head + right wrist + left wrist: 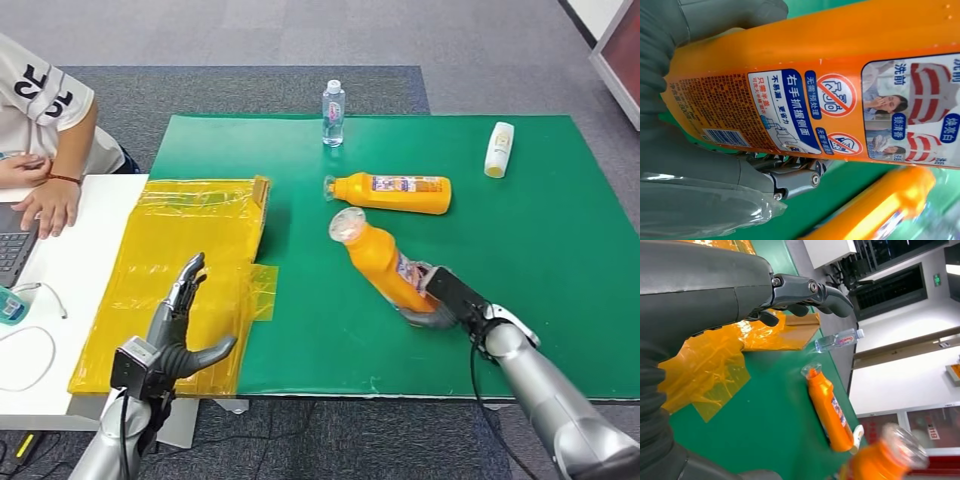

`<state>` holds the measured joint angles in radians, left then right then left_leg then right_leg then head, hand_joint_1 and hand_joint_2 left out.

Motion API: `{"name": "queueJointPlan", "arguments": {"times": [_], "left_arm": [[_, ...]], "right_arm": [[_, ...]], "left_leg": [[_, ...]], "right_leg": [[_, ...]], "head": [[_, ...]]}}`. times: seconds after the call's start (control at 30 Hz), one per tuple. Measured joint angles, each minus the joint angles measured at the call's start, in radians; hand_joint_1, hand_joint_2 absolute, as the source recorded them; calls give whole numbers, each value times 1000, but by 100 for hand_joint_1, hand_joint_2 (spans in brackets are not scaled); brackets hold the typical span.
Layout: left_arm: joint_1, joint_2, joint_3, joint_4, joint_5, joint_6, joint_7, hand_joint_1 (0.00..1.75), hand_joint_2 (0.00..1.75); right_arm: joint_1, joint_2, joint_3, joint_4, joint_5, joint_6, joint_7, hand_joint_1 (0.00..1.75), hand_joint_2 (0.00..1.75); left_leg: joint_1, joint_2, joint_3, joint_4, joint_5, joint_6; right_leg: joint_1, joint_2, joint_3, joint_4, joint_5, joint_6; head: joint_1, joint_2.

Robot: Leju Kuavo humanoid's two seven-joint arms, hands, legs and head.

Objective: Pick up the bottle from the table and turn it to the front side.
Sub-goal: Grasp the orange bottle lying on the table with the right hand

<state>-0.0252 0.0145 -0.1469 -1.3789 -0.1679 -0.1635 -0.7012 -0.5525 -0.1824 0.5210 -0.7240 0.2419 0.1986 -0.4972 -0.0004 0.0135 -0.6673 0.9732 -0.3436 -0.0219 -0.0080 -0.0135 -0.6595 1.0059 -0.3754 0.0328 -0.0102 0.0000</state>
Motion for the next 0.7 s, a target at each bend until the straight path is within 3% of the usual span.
{"name": "queueJointPlan", "arguments": {"times": [0.17, 0.3, 0.57, 0.7], "left_arm": [[17, 2, 0, 0, -11, -14, 0, 0, 175], [19, 9, 0, 0, 57, -144, 0, 0, 175], [19, 21, -1, 0, 87, -200, 0, 0, 175], [-6, 45, -5, 14, 131, -360, 0, 0, 175]], "right_arm": [[158, -2, -128, -149, -69, 30, -2, 175, 175], [231, 6, -181, -234, -58, 61, -6, 175, 175], [272, 16, -217, -307, -54, 70, -10, 175, 175], [264, 31, -216, -319, -38, 107, -26, 175, 175]], "left_leg": [[0, 0, 0, 0, -1, -1], [0, 0, -1, 0, -1, -1], [0, 0, -1, 0, 0, 0], [0, 0, -2, 0, 1, -1]], "right_leg": [[1, 0, -1, 0, -1, -1], [1, 0, -1, 0, -1, -1], [0, 0, -1, 0, 0, -1], [1, 1, -2, 1, 0, -1]], "head": [[0, 0], [0, 0], [0, 0], [0, 0]]}}
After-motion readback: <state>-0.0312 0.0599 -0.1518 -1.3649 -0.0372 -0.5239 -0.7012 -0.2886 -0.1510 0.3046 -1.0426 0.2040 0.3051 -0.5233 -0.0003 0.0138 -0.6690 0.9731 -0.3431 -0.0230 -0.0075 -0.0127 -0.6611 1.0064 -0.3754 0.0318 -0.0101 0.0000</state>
